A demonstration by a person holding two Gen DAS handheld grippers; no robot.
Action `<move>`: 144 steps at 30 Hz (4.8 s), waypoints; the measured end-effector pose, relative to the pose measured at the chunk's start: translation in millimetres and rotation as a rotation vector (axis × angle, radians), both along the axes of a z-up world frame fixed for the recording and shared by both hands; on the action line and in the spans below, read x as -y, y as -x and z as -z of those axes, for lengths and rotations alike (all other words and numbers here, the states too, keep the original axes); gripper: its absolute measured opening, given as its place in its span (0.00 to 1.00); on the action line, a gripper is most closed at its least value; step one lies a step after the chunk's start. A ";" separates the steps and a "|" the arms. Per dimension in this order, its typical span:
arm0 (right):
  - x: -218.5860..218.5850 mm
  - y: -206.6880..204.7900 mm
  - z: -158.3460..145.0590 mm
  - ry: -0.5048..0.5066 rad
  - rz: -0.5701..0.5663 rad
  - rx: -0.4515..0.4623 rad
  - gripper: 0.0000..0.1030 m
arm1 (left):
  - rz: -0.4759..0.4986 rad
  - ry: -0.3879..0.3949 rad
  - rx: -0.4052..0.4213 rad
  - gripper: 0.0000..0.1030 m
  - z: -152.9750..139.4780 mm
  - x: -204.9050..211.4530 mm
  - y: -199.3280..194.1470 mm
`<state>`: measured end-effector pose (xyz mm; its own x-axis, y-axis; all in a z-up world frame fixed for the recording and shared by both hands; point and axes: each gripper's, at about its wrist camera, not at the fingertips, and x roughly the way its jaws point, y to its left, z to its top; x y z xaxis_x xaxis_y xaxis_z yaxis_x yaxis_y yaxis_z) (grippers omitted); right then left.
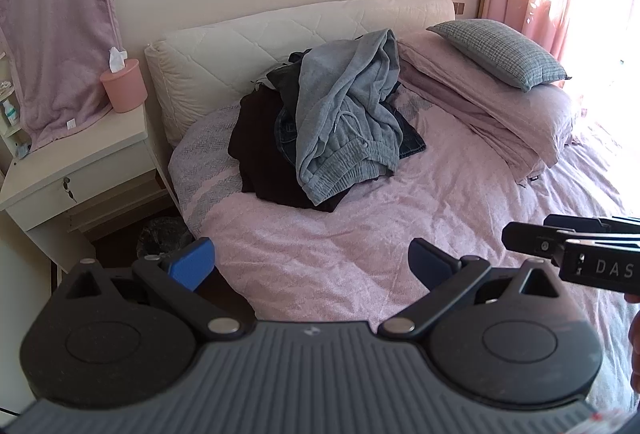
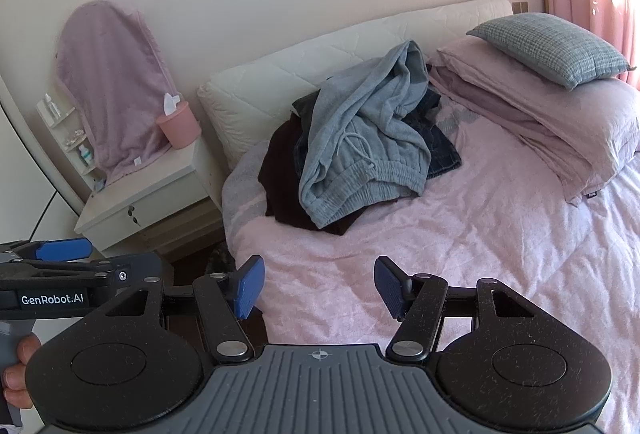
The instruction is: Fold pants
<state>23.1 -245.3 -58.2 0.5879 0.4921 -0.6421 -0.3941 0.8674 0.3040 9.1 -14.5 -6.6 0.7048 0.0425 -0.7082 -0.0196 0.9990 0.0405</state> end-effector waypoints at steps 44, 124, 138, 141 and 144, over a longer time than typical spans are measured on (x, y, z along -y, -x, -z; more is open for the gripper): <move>-57.1 -258.7 128.4 -0.204 0.624 -0.272 0.56 | 0.411 -0.120 -0.167 0.92 83.1 -93.6 -404.9; 140.6 206.8 79.9 -0.172 1.349 -0.369 0.67 | 1.191 -0.411 -0.445 0.51 202.0 231.5 -85.9; 75.4 217.4 72.3 -0.211 1.473 -0.388 0.67 | 1.302 -0.165 -0.158 0.84 75.0 190.3 -119.1; 57.1 212.0 74.0 -0.185 1.482 -0.387 0.67 | 1.328 -0.186 -0.188 0.84 75.0 180.6 -121.4; 46.4 209.6 78.0 -0.186 1.461 -0.408 0.67 | 1.301 -0.205 -0.233 0.84 82.2 159.6 -120.3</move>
